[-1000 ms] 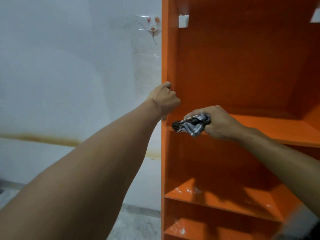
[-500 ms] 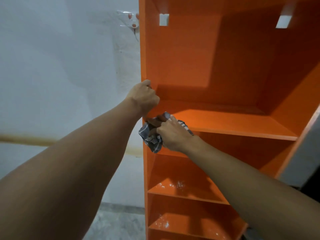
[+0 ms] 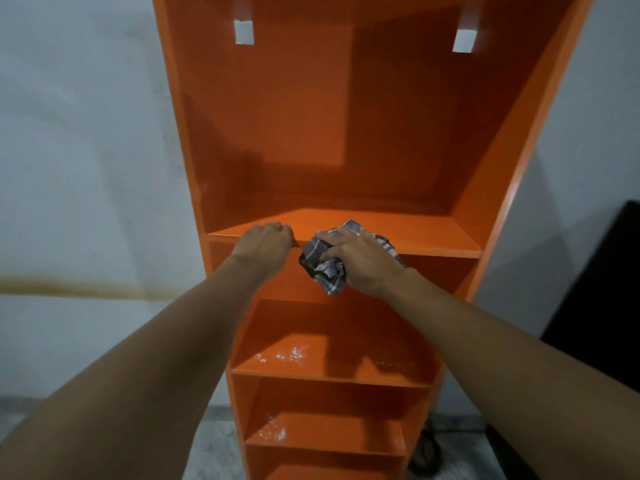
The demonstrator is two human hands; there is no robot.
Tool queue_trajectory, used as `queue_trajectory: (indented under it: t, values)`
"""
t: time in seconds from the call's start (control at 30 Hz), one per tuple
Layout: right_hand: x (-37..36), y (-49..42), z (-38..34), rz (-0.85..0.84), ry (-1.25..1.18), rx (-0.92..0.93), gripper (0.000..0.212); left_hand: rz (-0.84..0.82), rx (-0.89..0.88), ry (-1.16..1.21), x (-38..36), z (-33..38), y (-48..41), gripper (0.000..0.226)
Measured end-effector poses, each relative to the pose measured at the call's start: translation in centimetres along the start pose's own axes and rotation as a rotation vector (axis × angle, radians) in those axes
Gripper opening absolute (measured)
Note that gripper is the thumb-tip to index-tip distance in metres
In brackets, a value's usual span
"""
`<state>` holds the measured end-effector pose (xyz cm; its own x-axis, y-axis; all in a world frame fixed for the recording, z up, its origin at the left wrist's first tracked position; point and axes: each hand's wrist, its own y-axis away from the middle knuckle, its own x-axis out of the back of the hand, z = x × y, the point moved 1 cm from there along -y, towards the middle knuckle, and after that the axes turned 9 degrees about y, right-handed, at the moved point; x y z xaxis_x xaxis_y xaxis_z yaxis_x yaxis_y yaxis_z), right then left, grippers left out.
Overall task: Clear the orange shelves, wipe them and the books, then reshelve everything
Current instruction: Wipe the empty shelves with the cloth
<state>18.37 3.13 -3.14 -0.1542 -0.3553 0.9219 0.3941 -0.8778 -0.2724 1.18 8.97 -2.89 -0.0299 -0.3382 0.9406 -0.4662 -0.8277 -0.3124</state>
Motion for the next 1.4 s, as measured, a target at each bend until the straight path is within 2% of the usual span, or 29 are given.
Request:
queue_trajectory:
  t: [0.13,0.33,0.5,0.6,0.73,0.8,1.0,1.1,1.2,1.3,1.33,1.4]
  values:
    - [-0.1,3.8,4.6,-0.017,-0.051,-0.076,0.052,0.048,-0.004,0.054,-0.5,5.3,-1.2,0.032]
    - [-0.3,8.9,10.7,-0.028,-0.053,-0.153,0.053,0.017,-0.036,0.132,-0.3,12.2,-3.4,0.031]
    - [-0.7,11.3,13.2,0.044,-0.030,-0.212,0.048,0.015,-0.075,0.126,0.1,16.3,-4.9,0.034]
    - [-1.3,11.5,13.1,0.174,-0.011,-0.202,0.036,0.032,-0.059,0.062,0.3,17.0,-5.3,0.035]
    - [-1.9,11.3,13.0,0.330,0.094,-0.313,0.048,0.002,-0.054,0.006,0.5,16.5,-5.5,0.031]
    - [-2.4,11.4,12.7,0.347,0.094,-0.377,0.049,0.002,-0.055,0.002,0.7,16.5,-5.7,0.031]
    - [-3.6,11.4,12.6,0.350,0.047,-0.388,0.047,0.013,-0.064,0.006,0.6,16.5,-5.8,0.026]
    - [-4.5,11.8,11.7,0.388,-0.003,-0.471,0.050,0.011,-0.071,0.036,0.4,16.3,-5.7,0.024]
    - [-4.8,11.8,10.7,0.292,-0.105,-0.490,0.056,0.017,-0.082,0.053,0.6,16.1,-5.6,0.024]
    - [-5.7,12.6,9.9,0.019,-0.197,-0.434,0.045,0.011,-0.097,0.072,0.7,16.1,-5.4,0.023]
    - [-6.2,13.3,9.5,-0.025,-0.192,-0.443,0.043,0.013,-0.101,0.081,0.6,16.0,-5.4,0.023]
    - [-6.4,14.2,9.1,-0.005,-0.206,-0.488,0.040,0.020,-0.103,0.097,0.6,15.7,-5.1,0.022]
